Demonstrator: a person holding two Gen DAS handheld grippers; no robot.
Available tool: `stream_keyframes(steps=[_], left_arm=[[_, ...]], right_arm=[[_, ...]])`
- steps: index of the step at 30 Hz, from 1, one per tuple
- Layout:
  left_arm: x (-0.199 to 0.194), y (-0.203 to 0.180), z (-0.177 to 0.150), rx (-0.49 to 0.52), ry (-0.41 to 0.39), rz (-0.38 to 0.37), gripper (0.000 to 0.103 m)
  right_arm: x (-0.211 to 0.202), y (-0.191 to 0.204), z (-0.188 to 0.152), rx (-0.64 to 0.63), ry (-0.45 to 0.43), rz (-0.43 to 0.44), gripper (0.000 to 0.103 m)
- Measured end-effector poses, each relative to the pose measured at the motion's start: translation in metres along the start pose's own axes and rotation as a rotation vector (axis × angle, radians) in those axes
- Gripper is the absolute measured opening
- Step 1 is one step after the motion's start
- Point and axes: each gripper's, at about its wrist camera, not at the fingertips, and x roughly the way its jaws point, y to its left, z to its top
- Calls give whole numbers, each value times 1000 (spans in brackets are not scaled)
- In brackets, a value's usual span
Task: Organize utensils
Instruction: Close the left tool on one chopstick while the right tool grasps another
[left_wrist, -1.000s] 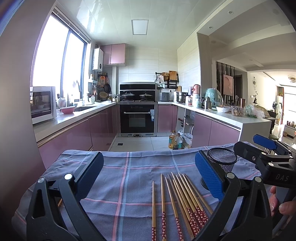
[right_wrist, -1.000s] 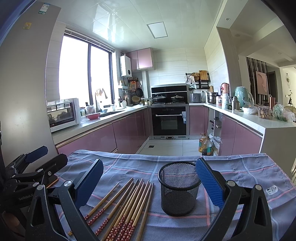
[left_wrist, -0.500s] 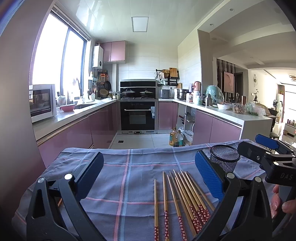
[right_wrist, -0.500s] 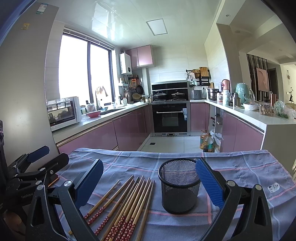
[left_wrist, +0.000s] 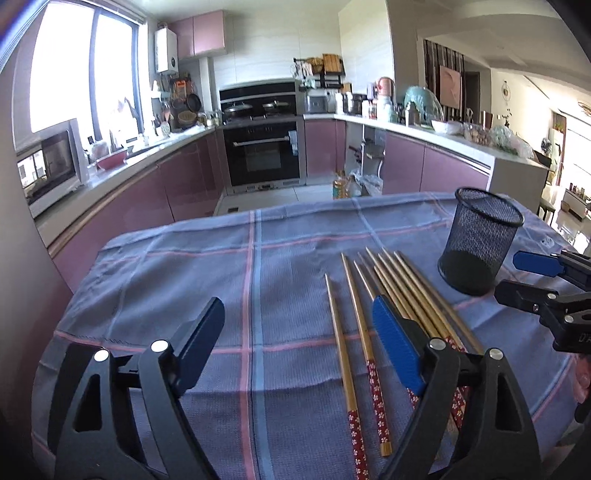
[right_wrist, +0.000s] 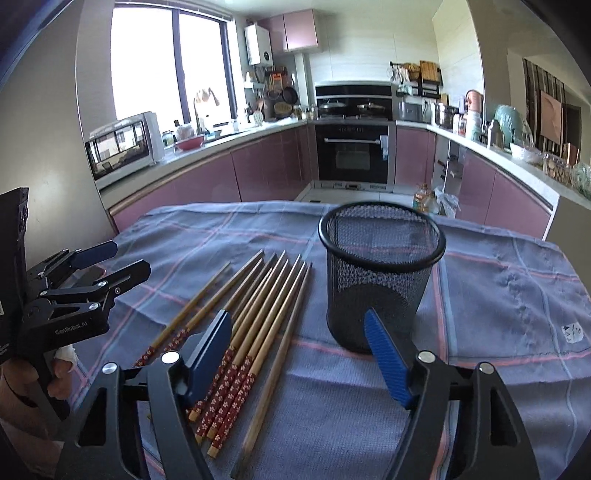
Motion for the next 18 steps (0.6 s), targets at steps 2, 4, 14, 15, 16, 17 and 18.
stream_keyframes(steps=[2, 4, 14, 15, 16, 17, 18], left_arm=[[16, 2, -3, 3, 48, -19, 70], [31, 1, -7, 7, 88, -37, 63], [73, -10, -10, 43, 217, -104, 46], [75, -11, -11, 44, 230, -108, 45], [81, -11, -11, 44, 245, -114, 45], [83, -12, -10, 43, 257, -119, 44], [85, -12, -10, 43, 265, -126, 42]], right_arm=[[13, 0, -2, 2, 49, 1, 55], [23, -1, -3, 5, 92, 0, 48], [54, 3, -2, -4, 210, 19, 36], [55, 5, -2, -10, 211, 15, 36], [55, 5, -1, -14, 214, 11, 35], [57, 4, 0, -14, 217, 8, 35], [58, 4, 2, -12, 220, 6, 35]])
